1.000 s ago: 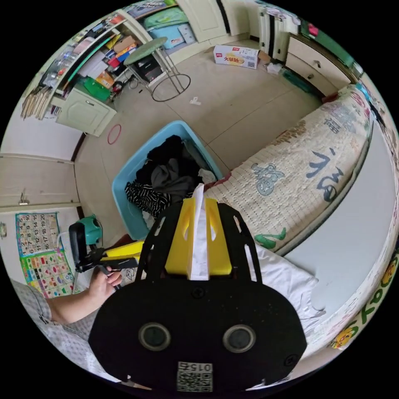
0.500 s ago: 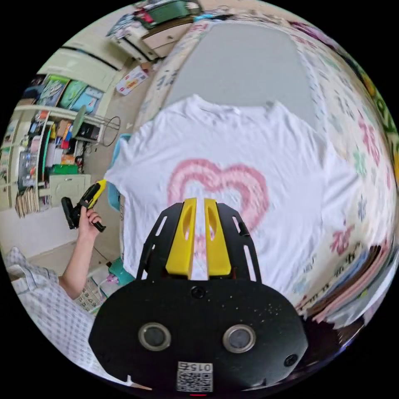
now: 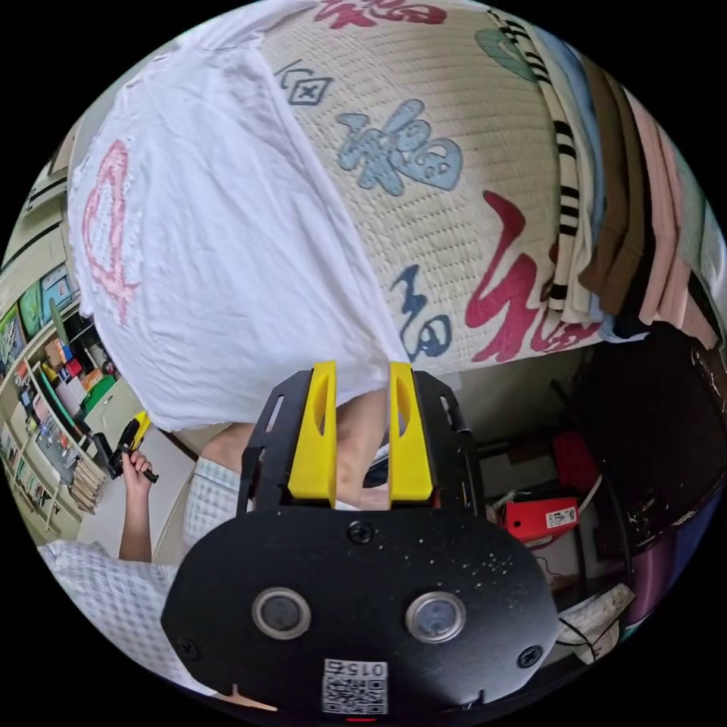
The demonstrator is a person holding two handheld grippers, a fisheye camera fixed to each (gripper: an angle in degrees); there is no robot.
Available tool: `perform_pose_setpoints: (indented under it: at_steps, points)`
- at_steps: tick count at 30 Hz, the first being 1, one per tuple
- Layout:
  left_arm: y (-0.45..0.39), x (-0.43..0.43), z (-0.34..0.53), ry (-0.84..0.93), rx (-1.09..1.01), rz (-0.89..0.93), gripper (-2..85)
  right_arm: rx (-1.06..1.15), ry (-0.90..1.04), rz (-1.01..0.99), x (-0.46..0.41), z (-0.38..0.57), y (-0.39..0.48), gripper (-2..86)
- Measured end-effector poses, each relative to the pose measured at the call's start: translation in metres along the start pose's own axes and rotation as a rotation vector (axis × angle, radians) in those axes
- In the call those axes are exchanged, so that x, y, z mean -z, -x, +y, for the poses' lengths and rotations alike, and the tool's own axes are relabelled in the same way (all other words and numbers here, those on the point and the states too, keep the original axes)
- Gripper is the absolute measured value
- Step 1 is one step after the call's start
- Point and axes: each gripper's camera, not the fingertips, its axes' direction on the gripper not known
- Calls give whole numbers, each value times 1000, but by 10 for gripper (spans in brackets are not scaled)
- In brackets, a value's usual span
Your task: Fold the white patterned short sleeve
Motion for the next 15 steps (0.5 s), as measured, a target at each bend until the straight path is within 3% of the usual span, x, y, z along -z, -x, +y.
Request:
perform_pose_setpoints:
  at_steps: [4, 9, 11, 15]
  points:
    - [-10, -8, 10, -89, 113, 34, 100, 22, 13, -11, -51, 2, -33, 114]
    - [-51, -29, 10, 42, 30, -45, 39, 126, 65, 30, -95, 0, -37, 96]
    - [-64, -36, 6, 100, 21, -6, 14, 218, 119, 15, -113, 6, -40, 13]
    - [-103, -28, 5, 112, -37, -126, 0, 281, 132, -34, -130, 20, -51, -3]
